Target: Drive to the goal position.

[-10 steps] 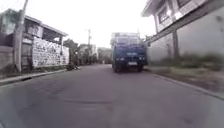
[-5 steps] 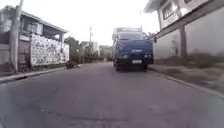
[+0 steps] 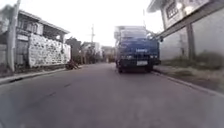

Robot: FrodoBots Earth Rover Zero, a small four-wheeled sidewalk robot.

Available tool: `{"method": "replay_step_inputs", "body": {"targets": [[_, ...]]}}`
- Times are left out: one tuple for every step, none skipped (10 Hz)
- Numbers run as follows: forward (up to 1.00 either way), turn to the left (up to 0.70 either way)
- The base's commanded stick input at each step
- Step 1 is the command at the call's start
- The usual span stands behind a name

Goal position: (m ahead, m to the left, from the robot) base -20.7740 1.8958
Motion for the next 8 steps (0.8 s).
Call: {"method": "replay_step_inputs", "body": {"targets": [[1.00, 0.00], [1.00, 0.00], [1.00, 0.00], [1.00, 0.00], [1.00, 0.00], [1.00, 0.00], [1.00, 0.00], [1.00, 0.00]]}}
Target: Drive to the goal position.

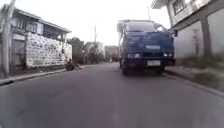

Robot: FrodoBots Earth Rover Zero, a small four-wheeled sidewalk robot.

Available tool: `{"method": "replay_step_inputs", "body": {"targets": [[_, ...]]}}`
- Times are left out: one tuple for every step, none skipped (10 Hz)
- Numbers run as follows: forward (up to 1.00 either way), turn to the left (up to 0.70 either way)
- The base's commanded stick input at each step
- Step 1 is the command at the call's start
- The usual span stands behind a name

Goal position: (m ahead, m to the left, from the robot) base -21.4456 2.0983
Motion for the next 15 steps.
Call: {"method": "replay_step_inputs", "body": {"targets": [[1.00, 0.00], [1.00, 0.00], [1.00, 0.00], [1.00, 0.00], [0.00, 0.00], [0.00, 0.00], [0.00, -0.44], [0.00, -0.84], [0.00, -1.00], [0.00, -1.00], [0.00, -1.00], [0.00, -1.00], [0.00, -1.00], [0.00, -1.00], [0.00, -1.00]]}}
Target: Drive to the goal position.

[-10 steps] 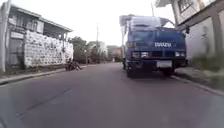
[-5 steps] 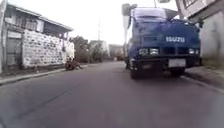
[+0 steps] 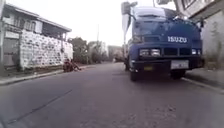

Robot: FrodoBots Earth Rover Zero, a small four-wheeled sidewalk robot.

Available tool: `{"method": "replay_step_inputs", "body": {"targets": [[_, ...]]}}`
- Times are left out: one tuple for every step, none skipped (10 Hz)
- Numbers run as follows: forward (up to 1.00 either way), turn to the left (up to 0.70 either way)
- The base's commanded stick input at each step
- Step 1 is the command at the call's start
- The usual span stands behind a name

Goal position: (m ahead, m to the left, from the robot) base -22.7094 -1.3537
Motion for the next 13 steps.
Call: {"method": "replay_step_inputs", "body": {"targets": [[0.00, -1.00], [0.00, -1.00], [0.00, -1.00], [0.00, -1.00], [0.00, -1.00], [0.00, -1.00], [0.00, -1.00], [0.00, -1.00], [0.00, -1.00], [0.00, -1.00], [0.00, -1.00], [0.00, -1.00], [0.00, -1.00]]}}
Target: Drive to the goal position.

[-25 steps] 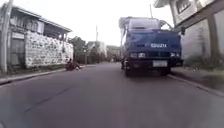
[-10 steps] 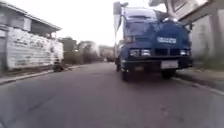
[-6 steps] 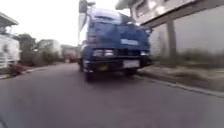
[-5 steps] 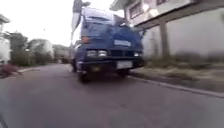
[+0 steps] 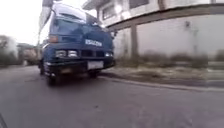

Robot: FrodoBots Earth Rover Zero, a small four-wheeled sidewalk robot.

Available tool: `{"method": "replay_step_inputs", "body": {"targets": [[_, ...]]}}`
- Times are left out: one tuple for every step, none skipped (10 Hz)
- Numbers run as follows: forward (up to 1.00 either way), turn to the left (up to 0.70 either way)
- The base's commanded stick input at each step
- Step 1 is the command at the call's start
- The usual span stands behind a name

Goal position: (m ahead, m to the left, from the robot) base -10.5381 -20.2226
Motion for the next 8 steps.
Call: {"method": "replay_step_inputs", "body": {"targets": [[0.00, -1.00], [0.00, -1.00], [0.00, -1.00], [0.00, -1.00], [0.00, -1.00], [0.00, -1.00], [0.00, -1.00], [0.00, -1.00]]}}
